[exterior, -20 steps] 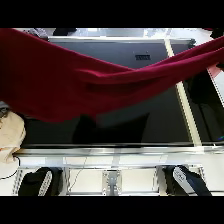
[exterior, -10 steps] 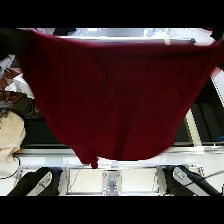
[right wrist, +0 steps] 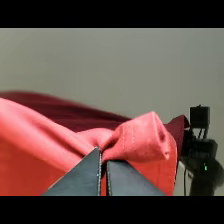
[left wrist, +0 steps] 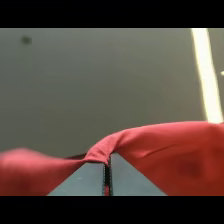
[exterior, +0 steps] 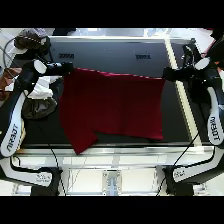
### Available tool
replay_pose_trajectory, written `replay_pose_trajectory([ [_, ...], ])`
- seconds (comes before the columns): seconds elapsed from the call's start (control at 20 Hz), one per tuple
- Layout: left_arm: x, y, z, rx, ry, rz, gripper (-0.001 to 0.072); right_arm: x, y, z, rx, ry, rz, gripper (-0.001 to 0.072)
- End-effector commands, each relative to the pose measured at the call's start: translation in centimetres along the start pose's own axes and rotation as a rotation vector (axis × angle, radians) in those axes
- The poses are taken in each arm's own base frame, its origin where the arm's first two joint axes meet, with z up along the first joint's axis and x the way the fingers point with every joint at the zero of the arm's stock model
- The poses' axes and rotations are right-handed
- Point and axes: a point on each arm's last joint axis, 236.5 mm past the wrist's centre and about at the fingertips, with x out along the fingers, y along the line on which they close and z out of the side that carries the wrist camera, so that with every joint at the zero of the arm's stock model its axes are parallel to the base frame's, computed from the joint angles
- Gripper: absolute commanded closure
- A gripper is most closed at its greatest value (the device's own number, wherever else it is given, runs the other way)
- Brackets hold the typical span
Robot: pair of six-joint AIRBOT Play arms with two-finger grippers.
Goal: Fold the shirts.
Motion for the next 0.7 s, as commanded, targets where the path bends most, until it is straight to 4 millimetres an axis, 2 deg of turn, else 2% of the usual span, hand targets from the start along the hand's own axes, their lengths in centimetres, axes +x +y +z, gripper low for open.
replay_pose_trajectory([
  [0.0,1.7,1.7,-1.2,0.068,0.034,0.061,0.07,2.1,-0.6,1.4,0.01,-0.034,-0.018,0.0702],
  [0.1,0.9,1.5,-2.3,0.199,0.096,0.074,0.0701,0.7,0.6,1.4,-0.054,0.008,0.004,0.0702],
  [0.2,-0.1,2.7,-3.4,0.347,0.163,0.162,0.0701,-0.9,0.9,1.2,-0.101,0.034,-0.015,0.0703],
  [0.25,-0.6,3.4,-3.5,0.414,0.183,0.217,0.0701,-1.7,0.9,0.6,-0.126,0.061,-0.035,0.0703],
  [0.35,-1.0,4.3,-3.9,0.495,0.222,0.277,0.0701,-2.8,0.6,-2.1,-0.16,0.165,-0.067,0.0703],
  [0.45,-0.7,4.4,-4.6,0.498,0.244,0.277,0.0701,-2.5,0.6,-5.4,-0.161,0.272,-0.065,0.0702],
  [0.65,0.6,5.3,-7.7,0.497,0.324,0.276,0.07,0.8,0.1,-10.2,-0.127,0.354,-0.056,0.0702],
])
